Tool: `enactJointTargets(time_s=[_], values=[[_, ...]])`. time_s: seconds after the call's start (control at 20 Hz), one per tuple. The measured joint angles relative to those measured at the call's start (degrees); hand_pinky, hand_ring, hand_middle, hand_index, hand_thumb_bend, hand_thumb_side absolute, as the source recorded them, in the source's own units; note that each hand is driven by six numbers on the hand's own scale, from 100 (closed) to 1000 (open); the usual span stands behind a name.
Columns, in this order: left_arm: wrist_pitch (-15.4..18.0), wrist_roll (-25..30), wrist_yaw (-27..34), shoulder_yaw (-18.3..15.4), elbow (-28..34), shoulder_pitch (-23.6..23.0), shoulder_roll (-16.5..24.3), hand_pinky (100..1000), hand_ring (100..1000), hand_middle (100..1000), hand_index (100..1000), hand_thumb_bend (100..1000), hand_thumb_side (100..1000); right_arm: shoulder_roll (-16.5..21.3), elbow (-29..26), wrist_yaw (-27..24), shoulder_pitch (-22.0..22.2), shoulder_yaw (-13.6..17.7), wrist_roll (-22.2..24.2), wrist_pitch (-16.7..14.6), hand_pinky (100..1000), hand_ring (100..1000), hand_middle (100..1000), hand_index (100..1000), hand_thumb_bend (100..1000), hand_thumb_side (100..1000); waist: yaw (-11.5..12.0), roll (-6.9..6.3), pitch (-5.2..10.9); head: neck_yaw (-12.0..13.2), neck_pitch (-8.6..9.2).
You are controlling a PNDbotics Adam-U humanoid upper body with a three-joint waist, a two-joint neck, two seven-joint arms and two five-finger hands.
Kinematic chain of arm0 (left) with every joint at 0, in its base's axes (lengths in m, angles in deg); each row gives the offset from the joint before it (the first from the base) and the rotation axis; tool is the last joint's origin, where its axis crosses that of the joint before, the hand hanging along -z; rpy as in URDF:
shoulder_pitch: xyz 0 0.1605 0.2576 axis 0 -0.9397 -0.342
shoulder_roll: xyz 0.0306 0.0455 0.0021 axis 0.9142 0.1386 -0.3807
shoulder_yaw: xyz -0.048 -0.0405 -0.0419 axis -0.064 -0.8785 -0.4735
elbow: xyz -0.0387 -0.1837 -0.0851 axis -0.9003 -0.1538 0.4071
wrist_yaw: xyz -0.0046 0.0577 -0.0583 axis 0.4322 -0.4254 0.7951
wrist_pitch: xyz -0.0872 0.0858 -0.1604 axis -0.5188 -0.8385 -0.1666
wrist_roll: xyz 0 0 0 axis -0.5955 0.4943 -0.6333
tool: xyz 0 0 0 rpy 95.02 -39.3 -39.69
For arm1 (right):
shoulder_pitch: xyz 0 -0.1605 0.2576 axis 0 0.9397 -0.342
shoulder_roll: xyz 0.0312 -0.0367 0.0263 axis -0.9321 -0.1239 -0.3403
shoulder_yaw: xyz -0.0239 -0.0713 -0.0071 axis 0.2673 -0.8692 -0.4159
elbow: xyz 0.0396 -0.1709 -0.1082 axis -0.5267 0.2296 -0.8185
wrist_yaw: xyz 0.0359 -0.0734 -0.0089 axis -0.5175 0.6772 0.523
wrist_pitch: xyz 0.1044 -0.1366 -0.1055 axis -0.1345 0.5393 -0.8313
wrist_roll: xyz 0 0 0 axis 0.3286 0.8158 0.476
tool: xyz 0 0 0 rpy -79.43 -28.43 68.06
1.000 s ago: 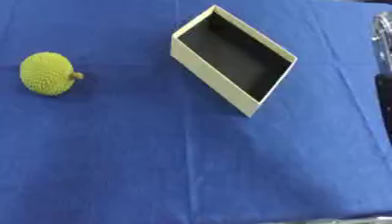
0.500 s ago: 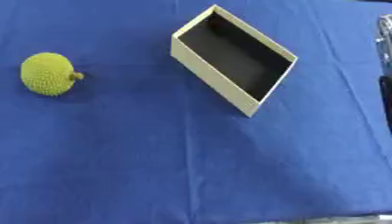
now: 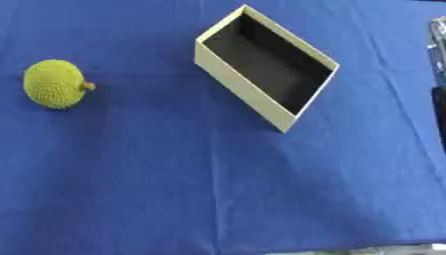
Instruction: Pick up objects on the table and place them in the box.
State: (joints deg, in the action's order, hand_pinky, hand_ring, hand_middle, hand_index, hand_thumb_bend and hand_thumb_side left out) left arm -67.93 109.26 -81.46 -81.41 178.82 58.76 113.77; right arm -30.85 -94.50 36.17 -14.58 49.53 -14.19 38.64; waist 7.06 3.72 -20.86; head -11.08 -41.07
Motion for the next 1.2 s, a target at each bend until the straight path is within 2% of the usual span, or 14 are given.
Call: enactJointTargets(time_s=[0.3, 0.35, 0.4, 0.5, 1.2], values=[[2.6, 3.1, -1.0, 3.8, -6.5, 6.3, -3.7, 920, 925, 877, 859, 754, 100, 0.0, 0.0, -0.1, -0.5, -0.4, 0.4, 0.0, 806, 769, 774, 838, 341, 809, -0.5, -0.21, -0.12, 0.5, -0.17], [3.1, 3.7, -1.2, 4.3, -7.5, 7.1, -4.3, 919, 926, 878, 859, 722, 100, 0.0, 0.0, -0.1, -0.5, -0.4, 0.5, 0.0, 807, 769, 774, 838, 342, 809, -0.6, -0.29, -0.21, 0.5, -0.17], [3.5, 4.3, -1.5, 4.7, -8.5, 8.0, -5.0, 919, 926, 879, 859, 752, 100, 0.0, 0.0, -0.1, -0.5, -0.4, 0.5, 0.0, 807, 769, 773, 838, 342, 809, -0.7, -0.40, -0.31, 0.6, -0.18], [4.1, 5.3, -2.3, 5.4, -10.5, 9.5, -6.2, 918, 926, 879, 859, 752, 100, 0.0, 0.0, -0.1, -0.5, -0.4, 0.5, 0.0, 807, 769, 773, 838, 342, 809, -0.8, -0.55, -0.37, 0.7, -0.18], [7.3, 6.7, -8.9, 6.3, -22.6, 17.4, -14.6, 916, 924, 880, 857, 720, 100, -0.1, 0.0, -0.4, -1.0, -0.7, 0.9, 0.0, 807, 768, 772, 838, 336, 808, -1.5, -0.86, -1.01, 1.4, -0.16]])
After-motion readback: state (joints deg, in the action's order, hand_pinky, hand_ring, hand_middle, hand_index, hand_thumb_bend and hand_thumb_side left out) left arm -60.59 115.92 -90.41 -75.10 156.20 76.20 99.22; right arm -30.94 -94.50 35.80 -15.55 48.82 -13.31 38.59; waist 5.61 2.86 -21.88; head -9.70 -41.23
